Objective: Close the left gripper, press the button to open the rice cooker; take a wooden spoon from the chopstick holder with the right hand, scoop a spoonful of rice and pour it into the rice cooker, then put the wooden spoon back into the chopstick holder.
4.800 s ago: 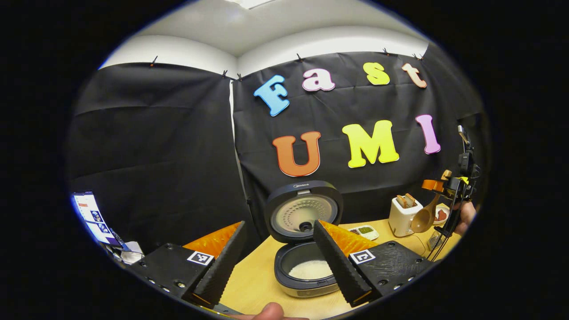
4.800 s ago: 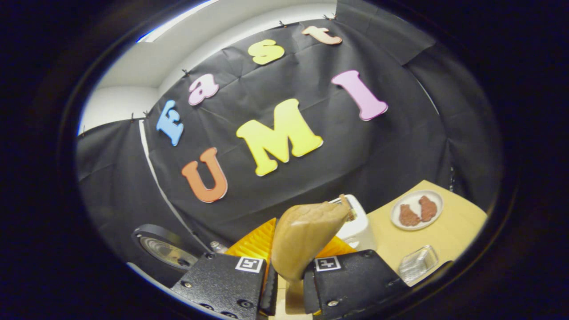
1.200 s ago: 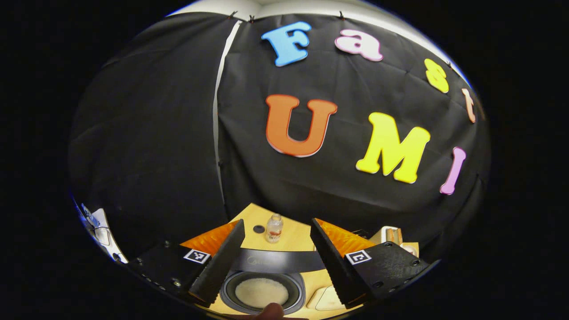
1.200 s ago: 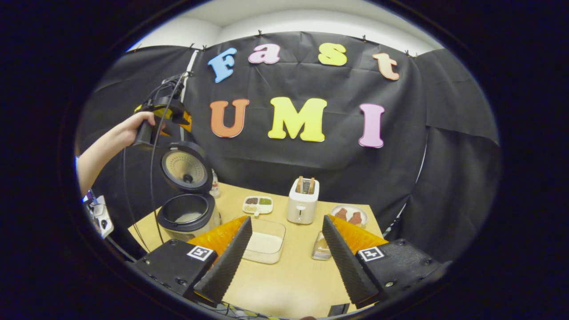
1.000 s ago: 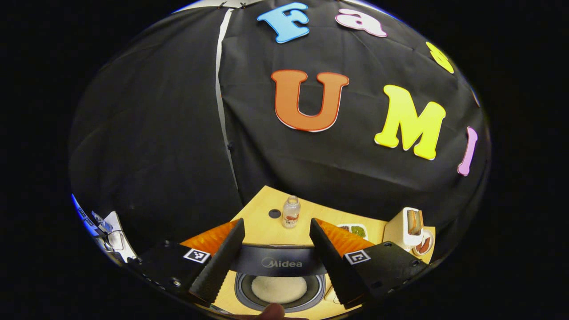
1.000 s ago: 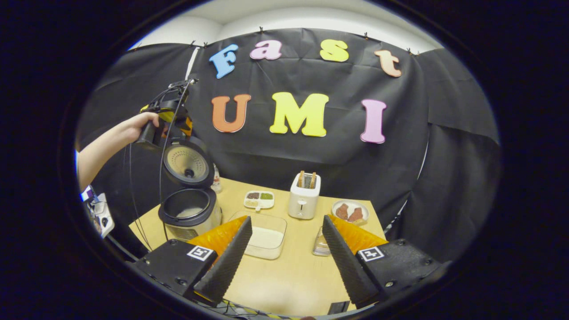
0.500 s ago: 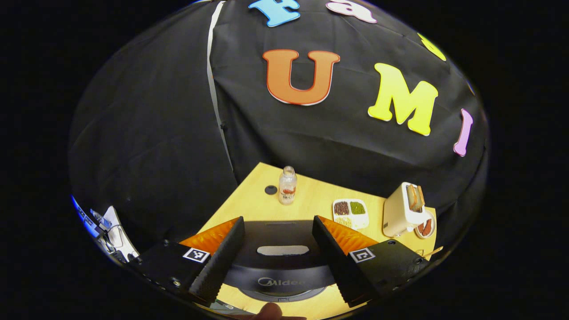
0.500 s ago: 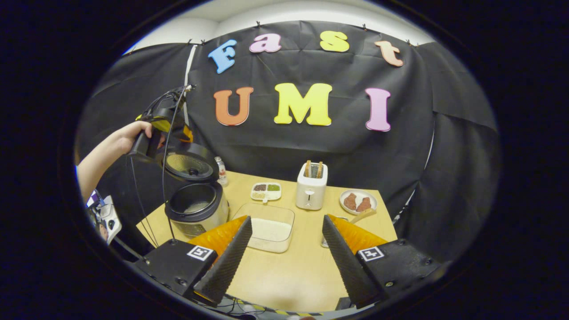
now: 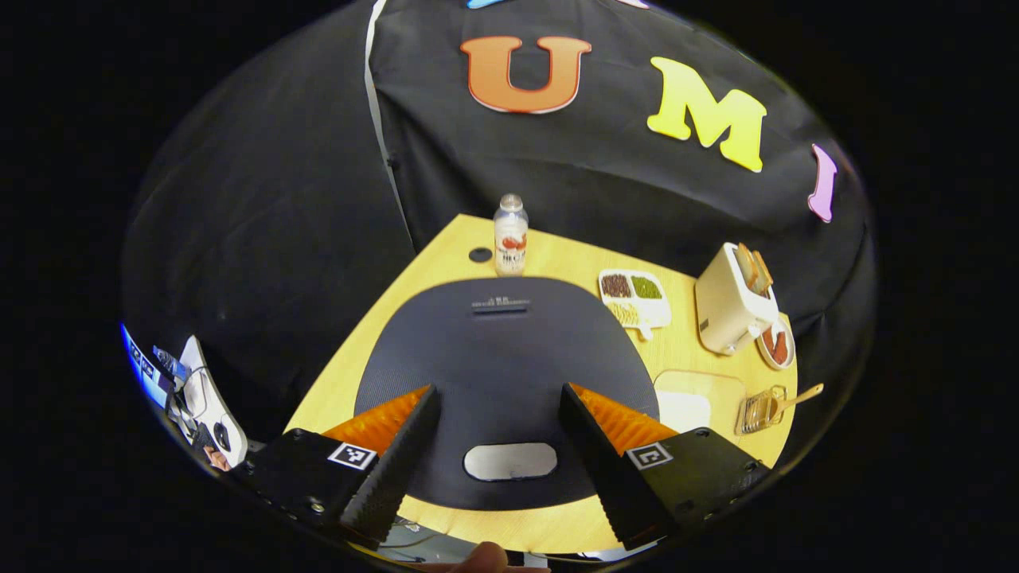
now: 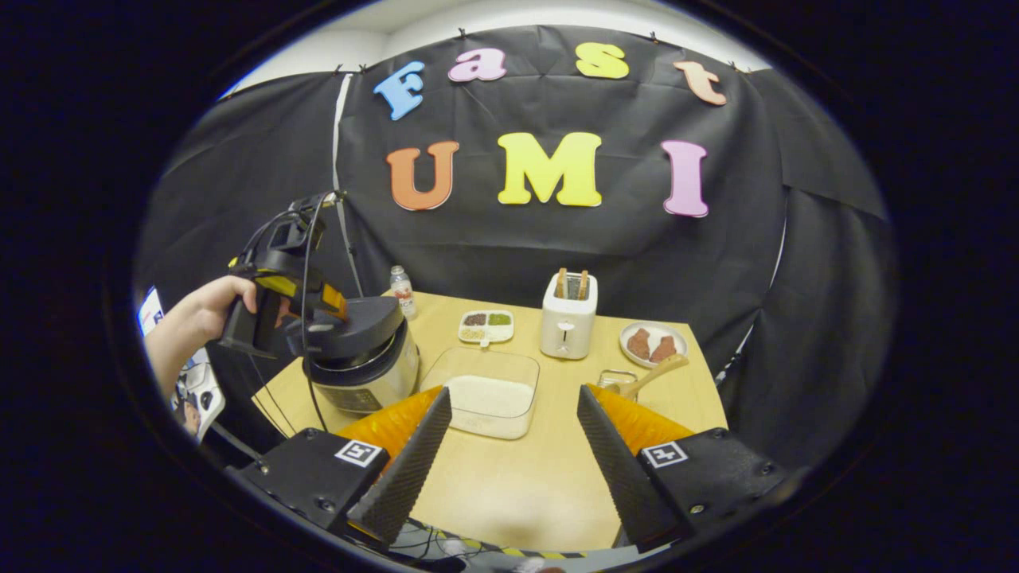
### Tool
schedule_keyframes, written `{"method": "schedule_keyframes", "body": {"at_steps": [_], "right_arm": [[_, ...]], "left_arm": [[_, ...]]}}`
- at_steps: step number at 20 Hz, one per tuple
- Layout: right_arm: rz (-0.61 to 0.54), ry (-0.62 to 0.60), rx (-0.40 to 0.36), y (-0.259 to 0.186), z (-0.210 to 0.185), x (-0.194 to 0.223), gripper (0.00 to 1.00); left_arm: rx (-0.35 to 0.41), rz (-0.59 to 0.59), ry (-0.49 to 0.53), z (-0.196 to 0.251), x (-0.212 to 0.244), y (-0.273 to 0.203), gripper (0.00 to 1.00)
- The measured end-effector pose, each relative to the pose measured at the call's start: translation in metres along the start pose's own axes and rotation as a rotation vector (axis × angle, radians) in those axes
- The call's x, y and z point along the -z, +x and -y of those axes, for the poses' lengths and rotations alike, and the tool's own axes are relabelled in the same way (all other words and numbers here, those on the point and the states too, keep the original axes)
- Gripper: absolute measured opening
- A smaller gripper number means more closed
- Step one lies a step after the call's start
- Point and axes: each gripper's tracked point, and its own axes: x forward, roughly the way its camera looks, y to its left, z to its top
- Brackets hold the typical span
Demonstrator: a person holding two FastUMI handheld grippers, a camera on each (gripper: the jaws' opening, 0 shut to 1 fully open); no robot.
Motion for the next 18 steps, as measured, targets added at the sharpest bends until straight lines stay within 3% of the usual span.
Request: {"method": "schedule_keyframes", "body": {"at_steps": [4, 13, 15, 18], "right_arm": [[-0.021, 0.012, 0.000, 0.004, 0.002, 0.006, 1.00], [-0.037, 0.045, -0.014, 0.011, 0.003, 0.010, 1.00], [-0.031, 0.035, -0.003, 0.012, 0.005, 0.007, 1.00], [0.034, 0.014, 0.047, 0.010, 0.015, -0.010, 1.00]], "left_arm": [[-0.005, -0.047, -0.017, -0.001, 0.029, 0.008, 0.99], [0.017, -0.005, 0.008, -0.001, 0.029, 0.012, 1.00], [0.011, 0.016, 0.011, -0.003, 0.025, 0.011, 1.00], [0.020, 0.147, -0.014, 0.000, 0.000, -0.006, 0.96]]}}
